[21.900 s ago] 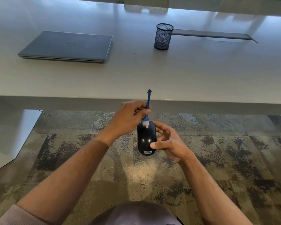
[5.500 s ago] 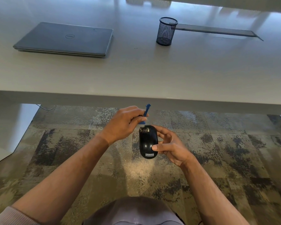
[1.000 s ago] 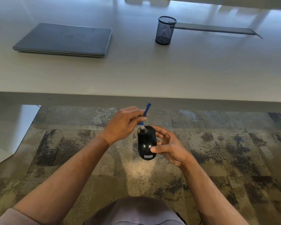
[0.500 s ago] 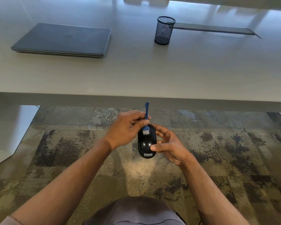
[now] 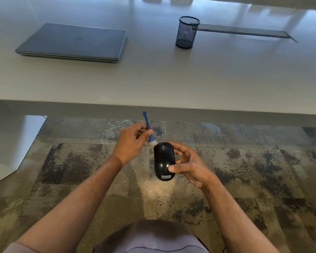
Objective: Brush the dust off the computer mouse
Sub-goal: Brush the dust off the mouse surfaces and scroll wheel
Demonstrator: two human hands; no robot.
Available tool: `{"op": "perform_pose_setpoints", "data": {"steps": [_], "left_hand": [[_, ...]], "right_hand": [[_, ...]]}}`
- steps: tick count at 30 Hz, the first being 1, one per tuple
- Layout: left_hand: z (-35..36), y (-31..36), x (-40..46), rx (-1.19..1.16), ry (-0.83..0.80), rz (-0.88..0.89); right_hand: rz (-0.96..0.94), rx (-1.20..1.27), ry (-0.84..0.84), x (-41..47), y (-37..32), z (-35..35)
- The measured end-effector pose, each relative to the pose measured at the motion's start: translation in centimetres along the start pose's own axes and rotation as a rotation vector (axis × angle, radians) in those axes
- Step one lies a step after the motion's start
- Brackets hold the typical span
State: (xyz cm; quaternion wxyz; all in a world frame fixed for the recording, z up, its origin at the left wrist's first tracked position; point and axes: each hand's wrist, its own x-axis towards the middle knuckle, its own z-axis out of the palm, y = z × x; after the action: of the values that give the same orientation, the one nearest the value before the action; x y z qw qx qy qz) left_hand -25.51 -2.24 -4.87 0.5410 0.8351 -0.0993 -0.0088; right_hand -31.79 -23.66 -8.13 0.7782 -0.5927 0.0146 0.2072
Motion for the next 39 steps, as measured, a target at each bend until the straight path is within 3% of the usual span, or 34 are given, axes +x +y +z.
{"op": "perform_pose_setpoints", "data": {"steps": [5,10,15,19,26,30,34,39], "left_hand": [[-0.6,0.5,-0.2,-0.068,0.070,-0.018],[-0.6,2.5,-1.4,-0.116,-0.071,0.088],[0.6,3.2,-1.9,0.025,-0.248,0.226],[0.8,3.2,-1.4,0.100,-0.185,0.253],[-0.1,1.8,0.4,0.233,-0.036,0.107],[-0.3,2.1,0.1,0.141,0.011,0.083],[0.0,3.2,-0.4,0.017,-0.059,0.135],[0.7,3.3,0.1,0.116,-0.181,0.174]], "right_hand": [[-0.002,0.007,0.023,-0.2,0.2,-0.3],[-0.006,0.001,0.025,-0.1,0.3,-0.7],[-0.015,0.011,0.028,0.0,0.0,-0.4],[-0.023,0.012,0.025,-0.1,0.0,-0.4],[-0.006,0.015,0.022,-0.4,0.3,-0.6],[-0.008,0.011,0.020,-0.4,0.2,-0.7],[-0.007,0.009,0.005,-0.4,0.1,-0.4],[-0.014,0.010,-0.004,-0.3,0.1,-0.2]]}}
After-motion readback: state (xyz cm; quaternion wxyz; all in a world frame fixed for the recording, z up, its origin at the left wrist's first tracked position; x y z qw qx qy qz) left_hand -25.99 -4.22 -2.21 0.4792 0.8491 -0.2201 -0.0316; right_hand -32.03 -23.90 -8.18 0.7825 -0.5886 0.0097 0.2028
